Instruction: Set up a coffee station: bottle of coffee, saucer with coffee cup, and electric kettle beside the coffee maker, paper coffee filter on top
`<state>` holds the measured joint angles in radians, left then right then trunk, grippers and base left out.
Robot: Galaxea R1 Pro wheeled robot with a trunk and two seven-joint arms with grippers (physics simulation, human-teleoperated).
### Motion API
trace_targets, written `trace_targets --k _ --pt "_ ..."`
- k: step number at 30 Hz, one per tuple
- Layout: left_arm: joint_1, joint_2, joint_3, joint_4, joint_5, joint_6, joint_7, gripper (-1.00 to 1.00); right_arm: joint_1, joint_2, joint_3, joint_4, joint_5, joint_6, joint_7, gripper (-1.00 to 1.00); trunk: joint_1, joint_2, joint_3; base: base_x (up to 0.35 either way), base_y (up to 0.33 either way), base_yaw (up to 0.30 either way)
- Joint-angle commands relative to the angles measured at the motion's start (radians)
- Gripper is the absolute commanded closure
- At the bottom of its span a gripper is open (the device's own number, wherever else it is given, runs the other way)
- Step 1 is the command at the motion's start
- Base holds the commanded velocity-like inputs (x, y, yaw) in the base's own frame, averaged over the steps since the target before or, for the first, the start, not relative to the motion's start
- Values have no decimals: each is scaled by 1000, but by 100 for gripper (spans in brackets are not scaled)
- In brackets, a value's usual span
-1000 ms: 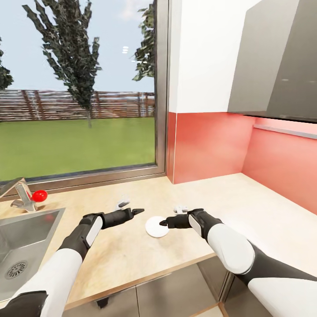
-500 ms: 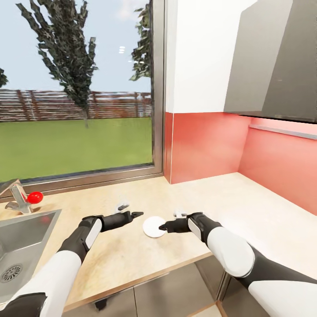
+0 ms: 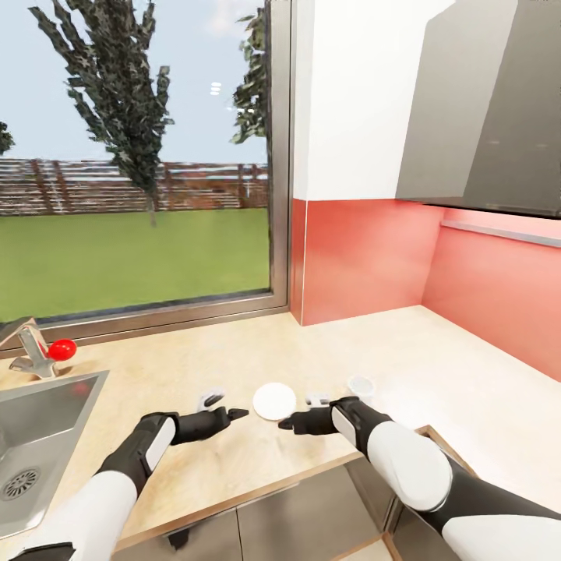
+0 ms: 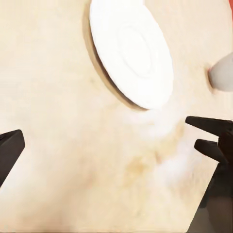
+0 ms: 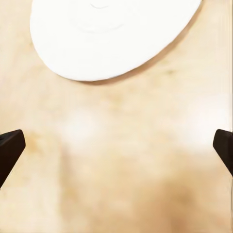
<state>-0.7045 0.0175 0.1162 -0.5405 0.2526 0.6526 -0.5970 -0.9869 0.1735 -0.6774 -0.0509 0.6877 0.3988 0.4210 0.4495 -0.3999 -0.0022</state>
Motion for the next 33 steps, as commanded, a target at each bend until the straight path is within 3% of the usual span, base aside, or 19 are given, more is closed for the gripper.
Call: trace_targets --k 1,5,13,14,20,24,33 --pt "0 -4 4 6 4 7 4 -100 5 1 -2 2 16 12 2 -100 1 0 -1 0 0 0" --pt "-3 -23 5 4 5 7 26 -100 5 1 -17 -3 8 11 2 -100 1 0 -1 0 0 0" --pt "-4 -37 10 -12 5 1 71 -100 5 1 -25 -4 8 14 2 -100 1 0 -1 8 0 0" --pt "-3 -38 10 -36 5 1 108 -100 5 1 10 13 22 14 2 -100 1 0 -1 144 0 0" --pt "0 -40 12 -68 4 1 108 -100 5 1 10 14 22 14 3 -100 1 0 -1 280 0 0" --pt "0 -40 48 -70 4 1 109 -100 5 1 10 13 22 14 2 -100 1 0 -1 321 0 0" --pt "2 -42 55 -63 2 1 114 -100 5 1 9 13 22 14 2 -100 1 0 -1 54 0 0"
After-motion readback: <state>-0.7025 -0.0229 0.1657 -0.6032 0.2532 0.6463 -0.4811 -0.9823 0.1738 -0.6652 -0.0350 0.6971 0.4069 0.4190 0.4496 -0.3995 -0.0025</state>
